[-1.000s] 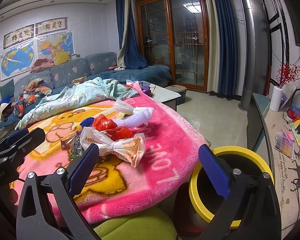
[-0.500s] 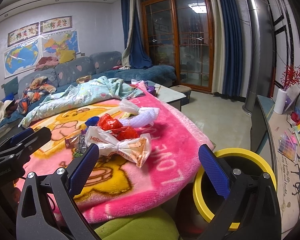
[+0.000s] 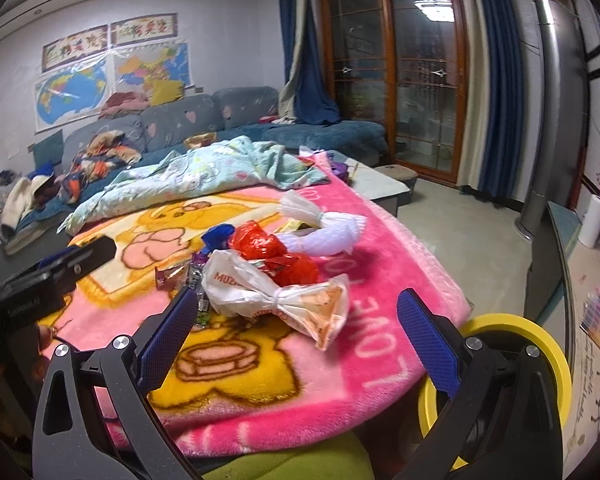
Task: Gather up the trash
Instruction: 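Grasp the purple candy wrapper with the left tool while the right tool grasps the clear plastic bag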
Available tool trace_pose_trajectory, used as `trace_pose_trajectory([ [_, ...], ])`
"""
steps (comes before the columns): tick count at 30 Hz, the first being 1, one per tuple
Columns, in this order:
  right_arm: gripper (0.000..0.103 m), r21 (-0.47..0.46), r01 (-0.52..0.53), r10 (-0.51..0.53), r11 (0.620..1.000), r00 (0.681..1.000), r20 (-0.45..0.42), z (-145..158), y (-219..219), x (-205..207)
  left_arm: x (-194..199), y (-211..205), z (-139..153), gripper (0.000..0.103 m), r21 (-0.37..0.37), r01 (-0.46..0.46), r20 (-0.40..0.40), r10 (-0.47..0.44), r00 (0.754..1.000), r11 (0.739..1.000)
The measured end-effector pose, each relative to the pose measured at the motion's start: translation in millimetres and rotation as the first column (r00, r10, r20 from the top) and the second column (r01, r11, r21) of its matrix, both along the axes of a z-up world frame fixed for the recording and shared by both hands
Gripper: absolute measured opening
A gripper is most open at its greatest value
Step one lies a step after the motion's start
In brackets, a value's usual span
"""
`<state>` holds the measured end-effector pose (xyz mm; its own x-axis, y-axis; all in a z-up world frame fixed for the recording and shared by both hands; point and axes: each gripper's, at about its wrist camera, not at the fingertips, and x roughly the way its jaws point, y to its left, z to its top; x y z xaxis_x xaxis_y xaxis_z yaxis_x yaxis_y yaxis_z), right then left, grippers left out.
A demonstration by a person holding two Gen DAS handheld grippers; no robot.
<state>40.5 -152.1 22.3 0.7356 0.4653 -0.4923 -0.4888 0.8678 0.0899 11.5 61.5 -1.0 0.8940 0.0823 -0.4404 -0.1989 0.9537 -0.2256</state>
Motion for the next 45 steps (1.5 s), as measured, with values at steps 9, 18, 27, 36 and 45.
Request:
trace_pose_trajectory([
  [9, 0.097, 0.006, -0.032, 0.032, 0.999, 0.998, -0.061, -3, 16, 29, 13, 47, 2, 0.093, -0.051, -0.064, -0.014, 0.063, 0.998, 0.997],
  [18, 0.097, 0.009, -0.02, 0.021, 1.0, 0.994, -0.103, -5, 19, 67, 56, 83, -22, 0.092, -0.091, -0.049, -0.161, 0.034, 0.986, 0.995],
  [27, 0.097, 0.004, 0.039, -0.037, 0.999, 0.983, -0.182, -28, -1, 104, 102, 106, -60, 0.084, -0.123, 0.02, -0.273, -0.053, 0.96, 0.992],
  [36, 0.097, 0.019, 0.049, -0.039, 0.999, 0.938, -0.344, -65, -11, 128, 112, 116, -94, 0.064, -0.244, 0.113, -0.291, -0.183, 0.939, 0.963],
  [45, 0.096, 0.024, -0.012, 0.02, 1.0, 0.927, -0.373, -75, 9, 133, 121, 114, -106, 0.058, -0.26, 0.142, -0.31, -0.223, 0.924, 0.955],
])
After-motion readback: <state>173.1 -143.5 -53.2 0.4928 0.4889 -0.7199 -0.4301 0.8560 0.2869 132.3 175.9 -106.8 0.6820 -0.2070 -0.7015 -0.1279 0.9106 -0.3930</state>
